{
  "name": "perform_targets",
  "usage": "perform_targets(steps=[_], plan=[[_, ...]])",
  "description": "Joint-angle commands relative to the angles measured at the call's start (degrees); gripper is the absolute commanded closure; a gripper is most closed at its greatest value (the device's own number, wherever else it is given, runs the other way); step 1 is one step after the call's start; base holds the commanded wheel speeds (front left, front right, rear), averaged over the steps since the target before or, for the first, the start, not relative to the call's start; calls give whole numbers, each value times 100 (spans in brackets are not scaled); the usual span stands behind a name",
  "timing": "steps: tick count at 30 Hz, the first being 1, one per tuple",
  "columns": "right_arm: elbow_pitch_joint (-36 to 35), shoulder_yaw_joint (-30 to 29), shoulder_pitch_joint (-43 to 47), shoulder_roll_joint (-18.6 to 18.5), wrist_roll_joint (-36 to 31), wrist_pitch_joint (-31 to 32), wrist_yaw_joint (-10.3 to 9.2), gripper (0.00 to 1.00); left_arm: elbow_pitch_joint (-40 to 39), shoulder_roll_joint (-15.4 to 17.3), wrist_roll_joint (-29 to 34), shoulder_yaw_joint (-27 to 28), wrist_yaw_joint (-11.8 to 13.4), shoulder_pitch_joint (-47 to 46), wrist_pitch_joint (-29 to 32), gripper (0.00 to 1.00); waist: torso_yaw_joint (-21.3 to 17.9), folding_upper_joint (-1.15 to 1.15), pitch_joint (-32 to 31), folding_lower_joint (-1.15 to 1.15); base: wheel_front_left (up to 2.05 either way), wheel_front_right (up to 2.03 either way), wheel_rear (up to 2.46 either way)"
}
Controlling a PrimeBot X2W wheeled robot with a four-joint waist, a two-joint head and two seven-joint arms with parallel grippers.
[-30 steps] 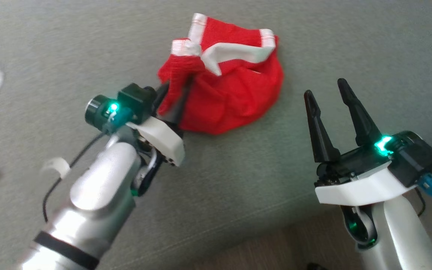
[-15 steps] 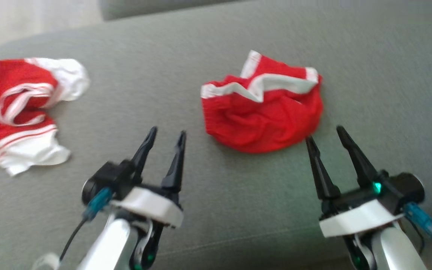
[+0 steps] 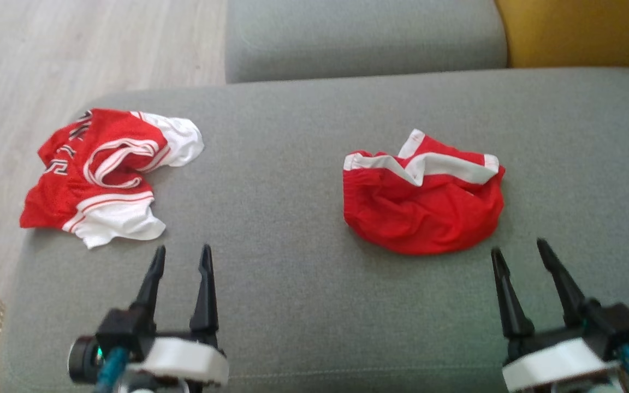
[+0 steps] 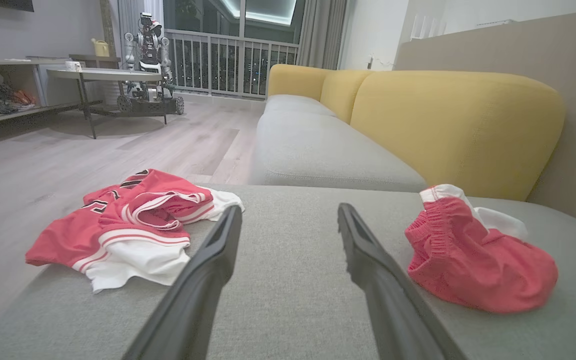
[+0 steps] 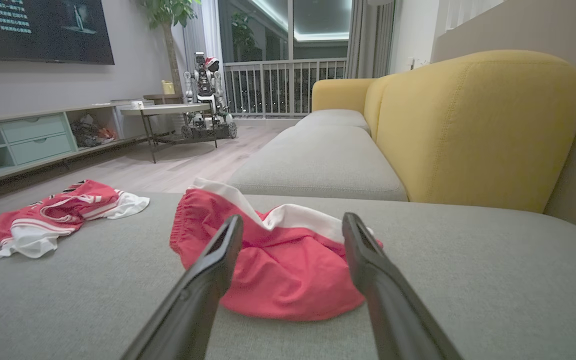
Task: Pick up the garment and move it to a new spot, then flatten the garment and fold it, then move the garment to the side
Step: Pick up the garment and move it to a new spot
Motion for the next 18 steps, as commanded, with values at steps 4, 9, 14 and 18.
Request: perform_targets(steps=[4,9,14,18], plan=[[-190,51,87,-38,-23,-14,-1,0,-191,-72,242,270,-82,38,-69,0,80,0,-130,0,0,0,0],[-160,80,107,-38,-54,-14,-1,0,-165,-127,379,344,-197,141,-69,0,92,0,-155,0,0,0,0],[-138,90,92,-38,-57,-14,-1,0,-137,-157,459,363,-283,146,-69,0,111,0,-181,0,0,0,0],[-129,113,85,-38,-55,-14,-1,0,-141,-171,458,379,-319,146,-69,0,106,0,-184,0,0,0,0]])
